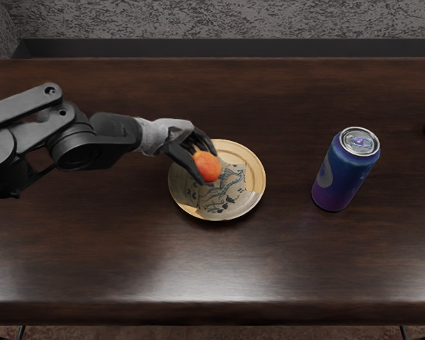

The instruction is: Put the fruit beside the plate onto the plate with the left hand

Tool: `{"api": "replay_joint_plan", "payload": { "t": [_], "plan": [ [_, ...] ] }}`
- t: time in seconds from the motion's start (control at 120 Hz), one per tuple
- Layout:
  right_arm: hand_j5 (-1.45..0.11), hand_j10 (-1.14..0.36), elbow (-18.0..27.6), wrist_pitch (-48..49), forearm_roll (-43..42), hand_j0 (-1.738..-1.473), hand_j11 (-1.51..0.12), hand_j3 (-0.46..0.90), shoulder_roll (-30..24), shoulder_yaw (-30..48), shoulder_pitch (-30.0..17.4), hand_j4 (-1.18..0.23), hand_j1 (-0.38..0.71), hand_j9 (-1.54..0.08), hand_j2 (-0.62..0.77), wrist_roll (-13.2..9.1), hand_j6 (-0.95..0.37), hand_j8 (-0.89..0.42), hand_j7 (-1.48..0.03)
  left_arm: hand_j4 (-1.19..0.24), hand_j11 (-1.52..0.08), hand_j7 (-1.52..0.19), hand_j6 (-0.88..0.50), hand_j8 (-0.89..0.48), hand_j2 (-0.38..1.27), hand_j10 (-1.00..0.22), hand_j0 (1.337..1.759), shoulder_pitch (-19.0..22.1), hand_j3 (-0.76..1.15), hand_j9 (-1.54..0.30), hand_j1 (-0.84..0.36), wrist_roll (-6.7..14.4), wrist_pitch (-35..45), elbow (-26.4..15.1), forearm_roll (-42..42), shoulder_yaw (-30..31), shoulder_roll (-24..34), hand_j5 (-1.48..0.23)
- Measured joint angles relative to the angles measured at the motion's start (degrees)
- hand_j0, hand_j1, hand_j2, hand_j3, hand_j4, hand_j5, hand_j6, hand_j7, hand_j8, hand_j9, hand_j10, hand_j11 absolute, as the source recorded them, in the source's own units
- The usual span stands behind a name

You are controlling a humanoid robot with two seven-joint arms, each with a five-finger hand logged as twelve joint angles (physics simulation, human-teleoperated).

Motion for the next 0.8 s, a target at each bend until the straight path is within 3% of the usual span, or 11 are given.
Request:
{"api": "replay_joint_plan", "payload": {
  "t": [0.117,0.283,0.417,0.567,0.683,0.8],
  "plan": [
    [-0.02,-0.01,0.0,0.0,0.0,-1.658,-0.02,0.0,0.0,0.0,0.0,-0.01,-0.33,-0.02,0.0,0.0,-0.01,-0.01,-0.02,-0.56,-0.86,-0.88,-0.39,-0.42,0.45,-0.66,1.657,-0.2,0.0,-0.86,-0.34,0.0,0.0,0.0,0.2,1.8,-1.4,-0.9],
    [-0.02,-0.01,0.0,0.0,0.0,-1.658,-0.02,0.0,0.0,0.0,0.0,-0.01,-0.33,-0.02,0.0,0.0,-0.01,-0.01,-0.02,-0.36,-0.53,-0.54,-0.29,-0.3,0.22,-0.4,1.658,-2.8,0.0,-0.53,-0.09,0.0,-0.3,-0.1,0.6,4.4,-0.9,-0.55],
    [-0.02,-0.01,0.0,0.0,0.0,-1.658,-0.02,0.0,0.0,0.0,0.0,-0.01,-0.33,-0.02,0.0,0.0,-0.01,-0.01,-0.02,-0.2,-0.3,-0.3,-0.17,-0.17,0.12,-0.23,1.658,-2.6,0.0,-0.3,0.1,0.0,-9.5,-0.3,-1.0,0.3,3.6,-0.31],
    [-0.02,-0.01,0.0,0.0,0.0,-1.658,-0.02,0.0,0.0,0.0,0.0,-0.01,-0.33,-0.02,0.0,0.0,-0.01,-0.01,-0.02,-0.1,-0.15,-0.15,-0.09,-0.09,0.06,-0.12,1.658,-2.4,0.0,-0.15,0.22,0.0,-21.7,-0.4,-8.9,-6.5,8.8,-0.16],
    [-0.02,-0.01,0.0,0.0,0.0,-1.658,-0.02,0.0,0.0,0.0,0.0,-0.01,-0.33,-0.02,0.0,0.0,-0.01,-0.01,-0.02,-0.06,-0.09,-0.09,-0.05,-0.06,0.03,-0.07,1.658,-1.2,0.0,-0.09,0.27,0.0,-24.7,-0.3,-18.8,-11.0,14.8,-0.09],
    [-0.02,-0.01,0.0,0.0,0.0,-1.658,-0.02,0.0,0.0,0.0,0.0,-0.01,-0.33,-0.02,0.0,0.0,-0.01,-0.01,-0.02,-0.04,-0.05,-0.05,-0.03,-0.03,0.02,-0.04,1.658,3.1,0.0,-0.05,0.3,0.0,-25.7,-0.1,-31.9,-12.7,20.6,-0.05]
  ]
}}
